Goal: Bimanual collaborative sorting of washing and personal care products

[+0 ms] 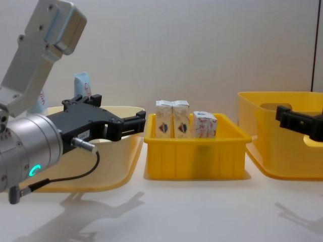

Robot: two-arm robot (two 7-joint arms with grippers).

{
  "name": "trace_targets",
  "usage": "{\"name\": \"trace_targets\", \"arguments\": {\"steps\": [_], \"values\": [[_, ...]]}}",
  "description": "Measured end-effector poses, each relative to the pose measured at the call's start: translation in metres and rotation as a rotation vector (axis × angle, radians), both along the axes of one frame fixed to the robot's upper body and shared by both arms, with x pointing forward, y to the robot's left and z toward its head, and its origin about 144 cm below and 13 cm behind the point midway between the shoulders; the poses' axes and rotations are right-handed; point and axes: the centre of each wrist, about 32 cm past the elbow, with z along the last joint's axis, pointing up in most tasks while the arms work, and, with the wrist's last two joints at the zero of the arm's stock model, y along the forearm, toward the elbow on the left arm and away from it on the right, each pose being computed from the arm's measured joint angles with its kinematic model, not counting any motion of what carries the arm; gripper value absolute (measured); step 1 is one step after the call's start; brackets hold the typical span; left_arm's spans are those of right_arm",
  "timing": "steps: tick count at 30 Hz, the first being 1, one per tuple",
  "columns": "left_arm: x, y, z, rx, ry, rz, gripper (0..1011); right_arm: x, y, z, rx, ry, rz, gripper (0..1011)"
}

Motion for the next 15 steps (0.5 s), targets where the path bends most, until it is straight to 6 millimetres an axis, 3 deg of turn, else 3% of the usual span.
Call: {"name": "trace_targets", "arguments": {"steps": [15], "values": [[0.0000, 0.0000, 0.0000, 0.000, 0.000, 0.000, 1000, 0.0000, 0.0000, 0.0000, 0.000, 0.000, 0.000, 1001]]}}
